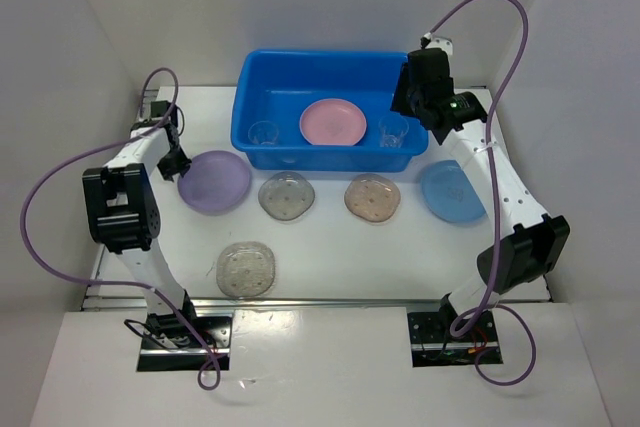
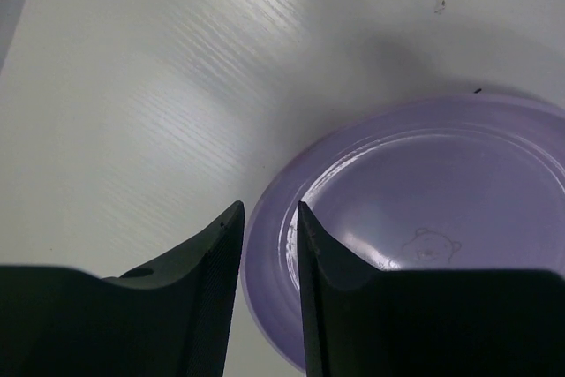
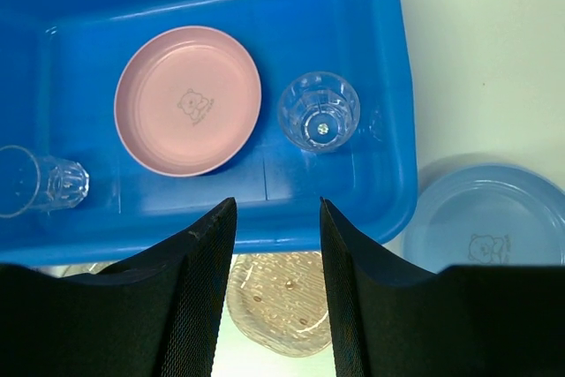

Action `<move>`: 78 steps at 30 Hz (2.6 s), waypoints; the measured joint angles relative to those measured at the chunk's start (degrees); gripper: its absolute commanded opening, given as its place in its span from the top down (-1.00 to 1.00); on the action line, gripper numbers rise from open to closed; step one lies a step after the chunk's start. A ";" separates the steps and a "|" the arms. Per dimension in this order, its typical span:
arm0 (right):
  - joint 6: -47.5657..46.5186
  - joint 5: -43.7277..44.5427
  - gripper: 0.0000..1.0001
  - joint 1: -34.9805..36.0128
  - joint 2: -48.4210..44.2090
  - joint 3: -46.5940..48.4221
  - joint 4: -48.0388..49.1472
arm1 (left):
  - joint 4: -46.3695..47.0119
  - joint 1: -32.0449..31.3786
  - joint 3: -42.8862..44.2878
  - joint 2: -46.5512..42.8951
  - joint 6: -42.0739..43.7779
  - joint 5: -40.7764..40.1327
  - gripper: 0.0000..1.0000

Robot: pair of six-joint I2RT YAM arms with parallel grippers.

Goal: Place the mixed dishes into the plastic bin

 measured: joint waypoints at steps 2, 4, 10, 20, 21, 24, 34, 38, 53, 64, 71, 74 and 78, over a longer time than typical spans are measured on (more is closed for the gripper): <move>-0.02 0.17 0.03 0.00 0.00 -0.02 -0.02 | 0.11 0.00 -0.48 0.33 0.00 0.11 0.25; -0.02 0.42 0.03 0.00 0.00 -0.02 0.00 | 0.31 0.00 -0.79 0.81 0.04 0.28 0.25; -0.02 1.38 0.03 0.00 -0.11 -0.02 0.00 | 0.70 0.00 -1.38 2.78 0.39 0.46 0.25; -0.59 2.91 0.03 0.00 -0.79 0.00 -0.02 | 1.07 -0.02 -2.84 3.06 0.68 0.98 0.61; -0.61 2.95 0.03 0.00 -0.87 0.00 0.00 | 1.25 -0.02 -2.91 2.84 0.68 1.36 0.66; -0.63 2.95 0.03 0.00 -1.01 0.00 -0.02 | 1.55 0.00 -3.30 2.03 0.63 1.57 0.79; -0.66 2.34 0.03 0.00 -1.05 0.00 -0.02 | 1.07 -0.02 -4.22 0.48 0.22 -3.04 1.00; -0.63 1.68 0.03 0.00 -1.11 0.00 0.00 | 0.20 0.00 -4.09 -2.84 0.20 -5.81 1.00; -0.63 -0.76 0.03 0.00 -3.04 -0.17 0.15 | -2.23 0.00 10.40 -13.77 0.31 -5.09 1.00; -0.61 -2.38 0.03 0.00 -3.04 -0.17 0.26 | -5.88 -1.01 25.18 -14.64 0.24 -1.03 1.00; -0.61 -2.78 0.03 0.00 -3.04 -0.31 0.39 | -2.38 -8.83 44.24 -10.73 -0.20 5.75 1.00; -0.61 -2.45 0.03 0.00 -3.04 -0.98 0.44 | -0.68 -14.01 46.23 -7.48 -1.20 9.44 1.00; -0.61 -1.84 0.03 0.00 -3.04 -1.84 0.48 | 0.39 -21.38 47.67 -0.20 -1.88 13.38 1.00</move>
